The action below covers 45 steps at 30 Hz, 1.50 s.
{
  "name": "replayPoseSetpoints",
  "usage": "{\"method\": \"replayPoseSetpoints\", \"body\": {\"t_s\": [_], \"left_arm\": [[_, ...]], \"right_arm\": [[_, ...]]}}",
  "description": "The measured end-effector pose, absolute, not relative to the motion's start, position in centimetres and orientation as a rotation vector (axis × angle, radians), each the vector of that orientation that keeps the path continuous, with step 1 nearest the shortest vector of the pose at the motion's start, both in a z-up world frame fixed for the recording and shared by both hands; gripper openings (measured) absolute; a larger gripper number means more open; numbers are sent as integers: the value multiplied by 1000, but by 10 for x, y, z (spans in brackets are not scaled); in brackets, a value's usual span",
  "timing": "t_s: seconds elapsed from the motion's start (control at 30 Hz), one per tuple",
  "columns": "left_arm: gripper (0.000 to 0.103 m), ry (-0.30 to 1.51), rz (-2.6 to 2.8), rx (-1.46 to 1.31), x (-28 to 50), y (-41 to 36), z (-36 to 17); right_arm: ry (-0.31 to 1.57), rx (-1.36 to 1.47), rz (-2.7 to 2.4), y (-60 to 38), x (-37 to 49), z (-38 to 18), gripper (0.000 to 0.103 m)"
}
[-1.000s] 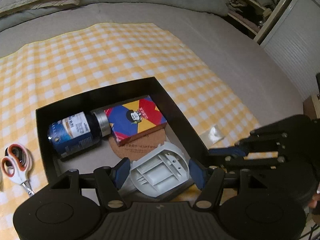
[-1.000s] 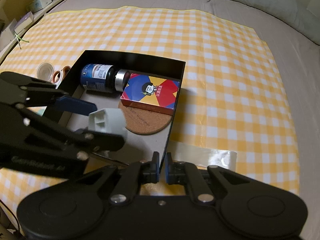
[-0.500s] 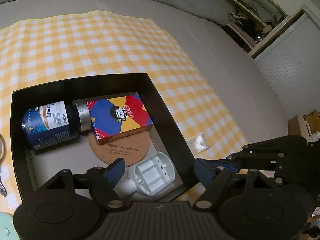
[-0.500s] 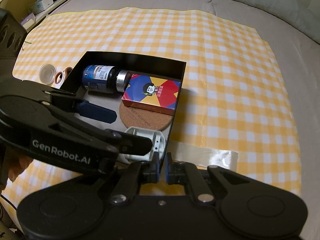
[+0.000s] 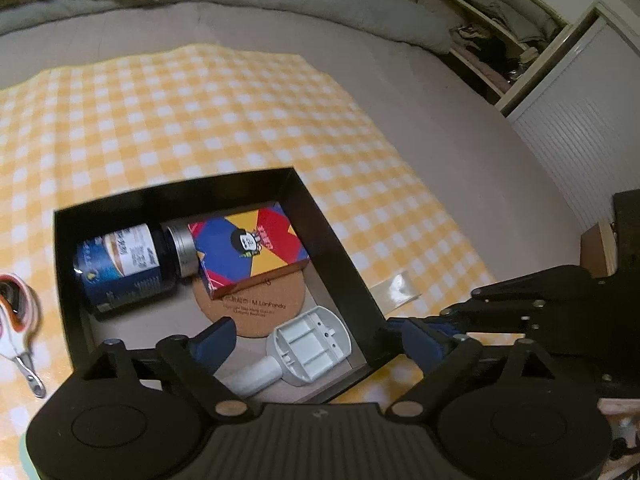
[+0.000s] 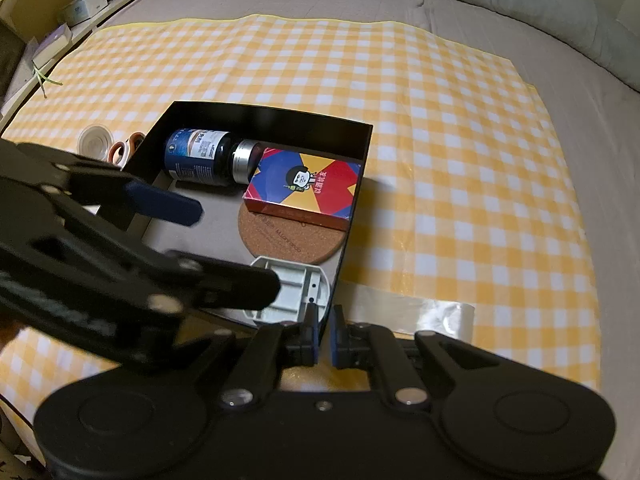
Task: Organize rigid objects
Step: 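Lower the white tool into the box beside the coaster and open the left gripper, then move the left gripper to the mint-green tape measure and grasp it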
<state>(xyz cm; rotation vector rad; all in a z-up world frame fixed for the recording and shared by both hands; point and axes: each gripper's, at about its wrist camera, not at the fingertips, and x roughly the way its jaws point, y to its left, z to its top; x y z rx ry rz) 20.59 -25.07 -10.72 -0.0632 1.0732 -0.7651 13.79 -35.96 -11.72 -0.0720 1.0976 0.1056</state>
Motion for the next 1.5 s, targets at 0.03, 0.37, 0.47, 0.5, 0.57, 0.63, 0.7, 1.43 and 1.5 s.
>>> {"method": "replayPoseSetpoints", "body": {"t_s": [0.03, 0.37, 0.47, 0.5, 0.57, 0.63, 0.7, 1.43, 1.5], "left_arm": [[94, 1068, -767, -61, 205, -249, -105], [103, 961, -736, 24, 193, -228, -72], [103, 947, -721, 20, 193, -218, -66], [103, 943, -715, 20, 193, -214, -64], [103, 937, -701, 23, 192, -206, -61], [103, 930, -684, 29, 193, -198, -58], [103, 915, -666, 34, 194, -188, -55], [103, 898, -436, 119, 203, -76, -67], [102, 904, -434, 135, 203, -70, -71]], "right_arm": [[1097, -71, 105, -360, 138, -117, 6], [1096, -76, 105, -359, 137, -118, 6], [1093, -81, 107, -359, 137, -117, 6], [1093, -79, 107, -359, 137, -117, 6], [1093, -75, 107, -360, 138, -117, 6], [1092, -77, 108, -361, 138, -117, 6], [1092, -75, 105, -361, 138, -117, 6], [1102, -98, 56, -356, 143, -119, 7], [1101, -89, 52, -357, 144, -119, 7]]}}
